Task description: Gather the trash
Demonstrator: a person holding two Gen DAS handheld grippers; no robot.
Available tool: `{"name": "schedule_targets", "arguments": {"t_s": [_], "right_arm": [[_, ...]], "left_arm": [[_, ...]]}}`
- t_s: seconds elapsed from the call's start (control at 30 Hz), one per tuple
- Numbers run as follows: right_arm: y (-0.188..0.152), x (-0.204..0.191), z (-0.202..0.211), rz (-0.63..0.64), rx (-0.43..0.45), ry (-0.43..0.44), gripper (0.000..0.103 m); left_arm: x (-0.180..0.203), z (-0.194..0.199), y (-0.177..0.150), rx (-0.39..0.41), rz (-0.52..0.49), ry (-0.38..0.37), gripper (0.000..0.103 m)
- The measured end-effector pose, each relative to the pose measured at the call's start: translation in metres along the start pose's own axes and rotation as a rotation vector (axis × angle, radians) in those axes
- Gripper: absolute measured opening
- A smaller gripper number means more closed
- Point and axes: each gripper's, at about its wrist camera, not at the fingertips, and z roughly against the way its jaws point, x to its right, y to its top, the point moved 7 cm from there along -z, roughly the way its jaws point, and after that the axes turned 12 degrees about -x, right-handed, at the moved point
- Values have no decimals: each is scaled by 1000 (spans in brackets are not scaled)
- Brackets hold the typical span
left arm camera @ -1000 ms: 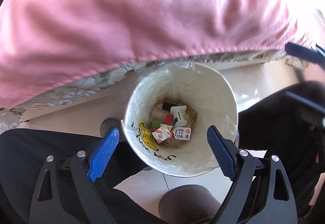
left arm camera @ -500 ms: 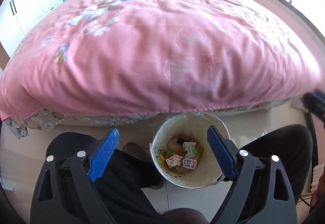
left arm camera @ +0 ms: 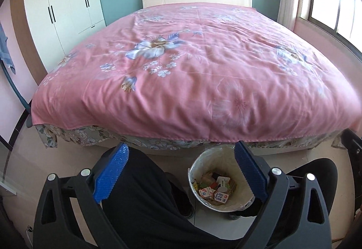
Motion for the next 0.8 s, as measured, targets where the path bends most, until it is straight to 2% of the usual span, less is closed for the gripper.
{"name": "schedule_targets", "arguments": {"t_s": [0.07, 0.13, 0.27, 0.8], "right_arm": [[-6, -1, 3, -3, -9, 13, 87], [-9, 0, 7, -10, 3, 2, 87], [-9, -5, 16, -5, 27, 19, 87], [-11, -11, 16, 10, 19, 25, 87]], "left_arm": [[-6, 12, 0, 26, 18, 33, 96], [-12, 23, 1, 58, 44, 0, 96], [-18, 32, 3, 77, 62, 8, 96], [-18, 33, 4, 63, 47, 9, 96]]}}
